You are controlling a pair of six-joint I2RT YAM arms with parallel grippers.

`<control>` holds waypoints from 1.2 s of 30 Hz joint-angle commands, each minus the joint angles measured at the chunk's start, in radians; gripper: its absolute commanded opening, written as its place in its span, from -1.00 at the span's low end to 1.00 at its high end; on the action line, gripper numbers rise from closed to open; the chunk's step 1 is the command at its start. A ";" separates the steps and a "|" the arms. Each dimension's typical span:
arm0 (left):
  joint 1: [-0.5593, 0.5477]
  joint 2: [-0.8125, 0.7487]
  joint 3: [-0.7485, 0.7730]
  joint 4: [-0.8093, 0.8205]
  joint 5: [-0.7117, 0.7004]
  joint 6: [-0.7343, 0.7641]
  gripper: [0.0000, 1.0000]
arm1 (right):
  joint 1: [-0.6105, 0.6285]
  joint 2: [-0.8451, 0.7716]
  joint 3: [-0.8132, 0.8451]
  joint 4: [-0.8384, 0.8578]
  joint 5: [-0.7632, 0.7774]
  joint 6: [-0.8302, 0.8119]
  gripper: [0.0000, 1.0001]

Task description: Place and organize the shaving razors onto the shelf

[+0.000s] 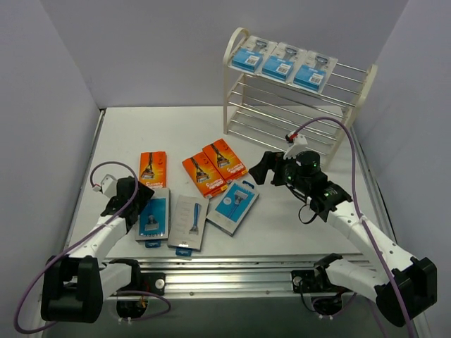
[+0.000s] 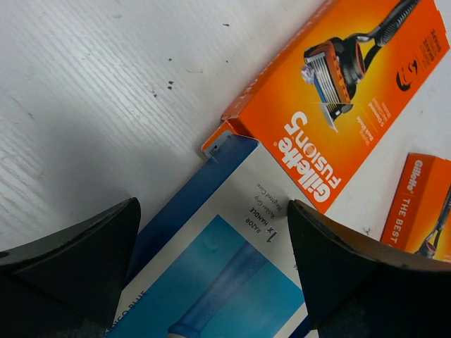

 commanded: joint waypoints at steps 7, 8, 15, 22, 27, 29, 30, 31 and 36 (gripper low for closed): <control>-0.043 0.060 0.093 0.122 0.116 0.071 0.88 | 0.008 0.016 0.012 0.015 0.024 -0.009 1.00; -0.056 0.073 0.101 0.140 0.120 0.076 0.88 | 0.008 0.016 0.012 0.013 0.025 -0.009 1.00; -0.121 0.225 0.177 0.221 0.167 0.106 0.88 | 0.008 0.023 0.015 0.010 0.031 -0.010 1.00; -0.193 0.340 0.282 0.245 0.175 0.145 0.88 | 0.008 0.036 0.017 0.005 0.039 -0.012 1.00; -0.242 0.429 0.343 0.275 0.192 0.160 0.88 | 0.008 0.043 0.021 0.004 0.047 -0.015 1.00; -0.262 0.455 0.371 0.283 0.208 0.163 0.88 | 0.007 0.051 0.023 -0.001 0.048 -0.016 1.00; -0.267 0.478 0.380 0.286 0.215 0.166 0.88 | 0.007 0.054 0.026 -0.001 0.050 -0.018 1.00; -0.271 0.486 0.394 0.290 0.218 0.168 0.88 | 0.007 0.055 0.025 -0.002 0.051 -0.016 1.00; -0.281 0.491 0.418 0.297 0.251 0.218 0.88 | 0.008 0.072 0.026 0.002 0.040 -0.024 0.98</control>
